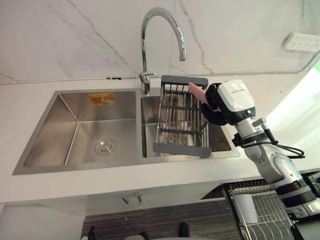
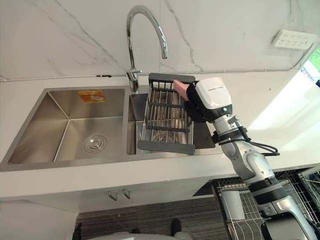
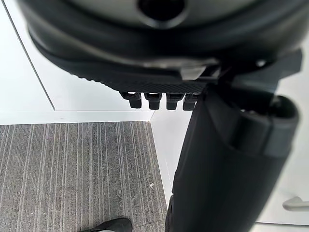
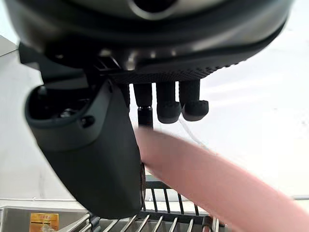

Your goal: Walk over to the sink, pick up the cup, carry it to the dishwasher, place the cup inside the dishwasher, then close the dishwasher door

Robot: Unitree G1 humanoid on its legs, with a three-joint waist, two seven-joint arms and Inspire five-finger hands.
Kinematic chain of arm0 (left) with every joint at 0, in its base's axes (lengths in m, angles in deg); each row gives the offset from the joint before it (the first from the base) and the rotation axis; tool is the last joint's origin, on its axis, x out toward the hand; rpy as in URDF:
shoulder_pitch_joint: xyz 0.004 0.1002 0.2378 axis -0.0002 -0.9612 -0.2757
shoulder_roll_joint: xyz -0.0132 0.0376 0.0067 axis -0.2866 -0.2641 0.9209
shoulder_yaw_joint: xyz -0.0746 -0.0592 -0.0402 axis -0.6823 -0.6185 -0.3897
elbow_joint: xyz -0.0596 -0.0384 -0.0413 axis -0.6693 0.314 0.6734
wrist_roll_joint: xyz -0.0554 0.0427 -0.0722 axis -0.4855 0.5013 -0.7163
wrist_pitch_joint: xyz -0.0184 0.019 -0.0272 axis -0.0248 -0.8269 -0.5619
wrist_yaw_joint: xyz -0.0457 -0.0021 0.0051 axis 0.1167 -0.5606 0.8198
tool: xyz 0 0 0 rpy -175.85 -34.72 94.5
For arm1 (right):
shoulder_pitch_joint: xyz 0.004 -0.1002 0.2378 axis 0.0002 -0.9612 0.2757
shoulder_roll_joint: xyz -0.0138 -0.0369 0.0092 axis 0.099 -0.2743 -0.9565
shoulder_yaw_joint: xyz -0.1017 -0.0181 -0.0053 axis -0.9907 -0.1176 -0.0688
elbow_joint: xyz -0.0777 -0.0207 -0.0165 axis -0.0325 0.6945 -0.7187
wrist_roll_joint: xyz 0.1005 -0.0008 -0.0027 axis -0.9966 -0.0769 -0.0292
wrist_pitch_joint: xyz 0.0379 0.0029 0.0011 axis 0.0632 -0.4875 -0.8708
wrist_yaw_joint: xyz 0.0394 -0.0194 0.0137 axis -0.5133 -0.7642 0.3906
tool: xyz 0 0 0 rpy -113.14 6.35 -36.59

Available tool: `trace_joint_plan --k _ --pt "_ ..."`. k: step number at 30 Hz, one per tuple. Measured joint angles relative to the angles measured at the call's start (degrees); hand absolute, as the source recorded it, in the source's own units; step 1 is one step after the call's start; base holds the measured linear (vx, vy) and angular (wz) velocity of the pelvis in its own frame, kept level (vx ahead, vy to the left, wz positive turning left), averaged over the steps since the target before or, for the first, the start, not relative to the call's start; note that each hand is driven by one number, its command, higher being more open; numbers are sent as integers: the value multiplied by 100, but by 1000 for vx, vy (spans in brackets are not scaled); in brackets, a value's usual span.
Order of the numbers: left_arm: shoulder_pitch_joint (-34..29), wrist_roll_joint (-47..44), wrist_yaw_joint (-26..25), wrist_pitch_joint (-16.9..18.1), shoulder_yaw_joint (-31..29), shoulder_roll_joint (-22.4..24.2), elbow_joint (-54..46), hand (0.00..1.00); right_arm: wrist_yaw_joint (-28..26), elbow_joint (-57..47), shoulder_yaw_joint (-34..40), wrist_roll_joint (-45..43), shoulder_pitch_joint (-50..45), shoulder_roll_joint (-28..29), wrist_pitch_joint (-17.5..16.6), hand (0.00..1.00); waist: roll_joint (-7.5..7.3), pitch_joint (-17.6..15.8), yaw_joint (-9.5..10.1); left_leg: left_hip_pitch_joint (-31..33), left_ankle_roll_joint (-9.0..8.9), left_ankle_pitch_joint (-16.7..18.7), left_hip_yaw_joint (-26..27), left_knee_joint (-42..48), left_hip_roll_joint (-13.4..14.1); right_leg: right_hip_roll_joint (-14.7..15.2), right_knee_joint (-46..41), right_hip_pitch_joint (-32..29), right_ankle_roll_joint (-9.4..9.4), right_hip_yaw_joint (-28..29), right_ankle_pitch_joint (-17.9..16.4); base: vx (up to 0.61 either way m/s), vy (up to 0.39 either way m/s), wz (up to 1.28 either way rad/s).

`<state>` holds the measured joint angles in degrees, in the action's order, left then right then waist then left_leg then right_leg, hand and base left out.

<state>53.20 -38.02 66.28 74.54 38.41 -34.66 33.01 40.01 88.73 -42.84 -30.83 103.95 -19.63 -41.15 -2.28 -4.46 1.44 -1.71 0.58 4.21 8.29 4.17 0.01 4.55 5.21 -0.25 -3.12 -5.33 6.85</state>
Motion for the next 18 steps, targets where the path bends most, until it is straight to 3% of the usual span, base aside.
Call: trace_joint_plan --k 13,18 --pt "-21 18 -7 110 -17 -2 145 100 -63 -113 -3 0 -39 0 60 0 -44 119 -29 -5 1 0 3 -1 -18 0 -1 -2 -7 10 5 0 0 0" --pt "-103 120 -4 119 -17 -17 143 100 -92 -747 356 0 -724 1 82 0 -78 139 -96 -37 -5 76 262 54 -5 -30 -8 -70 -26 311 78 -12 8 -23"
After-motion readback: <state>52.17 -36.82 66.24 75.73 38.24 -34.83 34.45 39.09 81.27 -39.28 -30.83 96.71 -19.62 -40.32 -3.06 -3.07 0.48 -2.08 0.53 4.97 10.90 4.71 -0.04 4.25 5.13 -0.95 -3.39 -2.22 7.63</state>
